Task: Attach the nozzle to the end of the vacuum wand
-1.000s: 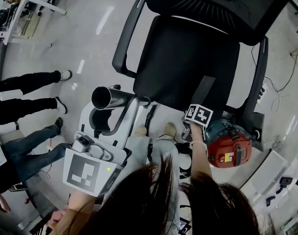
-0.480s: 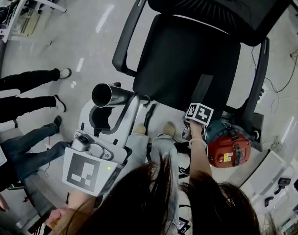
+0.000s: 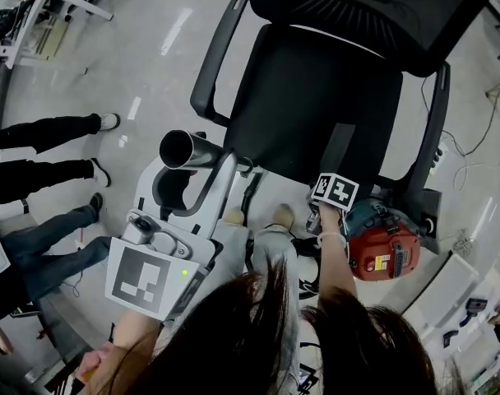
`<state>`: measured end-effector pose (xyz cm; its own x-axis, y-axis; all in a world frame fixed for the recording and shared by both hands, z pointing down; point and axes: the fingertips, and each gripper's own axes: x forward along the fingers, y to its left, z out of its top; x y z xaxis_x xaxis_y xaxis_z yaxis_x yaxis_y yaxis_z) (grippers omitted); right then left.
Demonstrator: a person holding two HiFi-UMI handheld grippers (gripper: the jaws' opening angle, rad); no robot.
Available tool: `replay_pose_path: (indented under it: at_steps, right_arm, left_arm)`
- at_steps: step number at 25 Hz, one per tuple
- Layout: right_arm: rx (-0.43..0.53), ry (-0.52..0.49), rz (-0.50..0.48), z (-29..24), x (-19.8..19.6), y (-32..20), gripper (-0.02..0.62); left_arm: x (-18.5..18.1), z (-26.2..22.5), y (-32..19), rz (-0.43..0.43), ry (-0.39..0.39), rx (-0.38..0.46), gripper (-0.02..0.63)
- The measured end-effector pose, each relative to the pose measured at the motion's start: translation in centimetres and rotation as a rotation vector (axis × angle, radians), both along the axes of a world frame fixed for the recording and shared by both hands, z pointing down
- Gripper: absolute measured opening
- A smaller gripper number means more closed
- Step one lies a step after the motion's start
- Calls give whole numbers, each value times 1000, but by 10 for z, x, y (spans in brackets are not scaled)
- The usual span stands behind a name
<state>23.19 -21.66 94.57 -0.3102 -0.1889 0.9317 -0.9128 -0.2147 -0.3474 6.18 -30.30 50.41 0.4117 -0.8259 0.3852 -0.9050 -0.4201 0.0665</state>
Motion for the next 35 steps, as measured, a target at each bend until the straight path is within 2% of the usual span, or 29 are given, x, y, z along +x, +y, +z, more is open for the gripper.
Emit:
replay_pose_path:
  at_steps: [13,23,35]
  right_arm:
    - [34,-29,21,-7,-1,5,187]
    - [103,-41,77,-19,-4,7,187]
    - [143,-140,240,-45,-27,28,187]
  left_arm:
    - [-3,3,6,36,-23,-13,158]
    - [-11,8,11,88,-32,-4,158]
    - [-38,-5,29,127,3,23,158]
